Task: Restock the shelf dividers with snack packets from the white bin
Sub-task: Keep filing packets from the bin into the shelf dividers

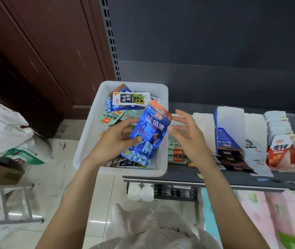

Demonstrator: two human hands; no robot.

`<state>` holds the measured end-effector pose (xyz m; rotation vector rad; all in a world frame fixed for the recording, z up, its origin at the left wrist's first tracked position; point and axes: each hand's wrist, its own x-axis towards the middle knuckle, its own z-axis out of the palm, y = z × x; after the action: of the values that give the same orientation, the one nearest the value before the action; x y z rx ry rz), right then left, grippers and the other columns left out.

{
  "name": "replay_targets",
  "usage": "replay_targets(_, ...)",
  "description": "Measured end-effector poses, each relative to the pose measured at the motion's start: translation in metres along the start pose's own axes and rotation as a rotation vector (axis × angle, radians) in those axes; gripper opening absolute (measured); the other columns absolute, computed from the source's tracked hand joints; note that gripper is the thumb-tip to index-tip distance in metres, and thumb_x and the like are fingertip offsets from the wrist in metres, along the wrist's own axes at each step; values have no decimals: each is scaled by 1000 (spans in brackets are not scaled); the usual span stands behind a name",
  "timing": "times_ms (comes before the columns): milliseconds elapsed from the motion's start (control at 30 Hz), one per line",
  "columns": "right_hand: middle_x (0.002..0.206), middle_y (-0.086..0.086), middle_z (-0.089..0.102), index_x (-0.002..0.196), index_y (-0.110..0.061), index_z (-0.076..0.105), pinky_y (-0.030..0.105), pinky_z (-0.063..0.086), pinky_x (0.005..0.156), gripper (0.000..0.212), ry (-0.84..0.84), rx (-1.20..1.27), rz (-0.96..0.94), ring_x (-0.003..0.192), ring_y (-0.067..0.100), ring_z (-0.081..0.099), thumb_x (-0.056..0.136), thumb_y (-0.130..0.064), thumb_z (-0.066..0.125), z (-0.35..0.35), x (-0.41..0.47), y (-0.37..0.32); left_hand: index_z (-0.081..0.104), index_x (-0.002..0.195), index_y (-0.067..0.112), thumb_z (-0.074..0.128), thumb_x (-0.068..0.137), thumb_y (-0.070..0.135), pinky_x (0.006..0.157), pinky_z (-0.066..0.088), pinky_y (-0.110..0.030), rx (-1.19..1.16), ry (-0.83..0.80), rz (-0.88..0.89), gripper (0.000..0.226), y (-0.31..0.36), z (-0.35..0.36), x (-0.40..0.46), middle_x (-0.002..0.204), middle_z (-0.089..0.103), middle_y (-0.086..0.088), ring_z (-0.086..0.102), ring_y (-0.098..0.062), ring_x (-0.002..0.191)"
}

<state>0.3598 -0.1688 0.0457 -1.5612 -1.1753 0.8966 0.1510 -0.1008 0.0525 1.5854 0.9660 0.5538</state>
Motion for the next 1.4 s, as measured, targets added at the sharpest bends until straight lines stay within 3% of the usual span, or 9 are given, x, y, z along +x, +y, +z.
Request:
replay_targets(200,92,-14,60,106,-21,58,5,43,65,24,146,-286,-135,90,-3,57,85,-31,62,-72,-16,3,62,110,28,67,86,20,79,55,-37,374,-71,316,26,27,47,38,105,69,9,64,-4,95)
replay_targets(333,88,-6,61,94,-8,68,3,40,69,8,473,-526,-288,77,0,53,87,-11,66,-121,-53,13,72,95,21,66,83,24,74,51,-30,537,79,678,14,52,114,70,93,71,9,62,-9,85)
replay_targets(433,88,-3,63,97,-4,67,1,40,72,10,655,-566,-257,78,0,53,88,-5,63,-145,-79,30,74,90,22,66,81,26,72,47,-29,525,76,772,12,58,168,92,86,71,8,62,-13,79)
replay_targets(800,90,5,69,96,-7,66,31,51,70,16,647,-660,-223,77,20,64,89,2,55,-160,-65,92,74,92,20,75,74,22,84,31,-29,765,51,692,19,6,214,118,89,72,2,62,-22,91)
replay_targets(967,84,10,70,92,-4,68,18,40,64,15,730,-753,-242,68,23,64,85,5,57,-170,-57,89,69,108,22,69,83,27,89,35,-33,797,1,651,26,4,201,111,105,70,1,56,-21,104)
replay_targets(1067,86,11,71,93,-4,69,26,49,72,17,824,-790,-276,69,25,65,84,3,57,-174,-65,92,64,117,22,61,88,32,95,32,-33,840,-86,583,30,5,205,111,115,66,1,52,-19,112)
replay_targets(1200,89,11,71,95,-5,71,32,55,63,28,595,-881,-271,71,26,66,78,10,56,-159,-60,96,63,117,24,59,89,32,96,34,-32,866,-147,494,29,0,211,112,118,64,3,50,-18,113)
replay_targets(1333,104,16,68,109,-3,68,43,54,85,36,318,-1055,-120,98,37,63,77,10,57,-142,-37,102,62,115,27,56,90,26,97,33,-31,842,-117,426,26,2,200,104,123,60,5,46,-17,117)
replay_targets(1400,108,15,68,112,-3,67,44,49,92,37,336,-1055,-105,105,38,59,78,10,58,-133,-35,93,63,112,28,54,90,30,96,35,-33,830,-58,385,24,5,184,95,122,61,5,48,-17,115)
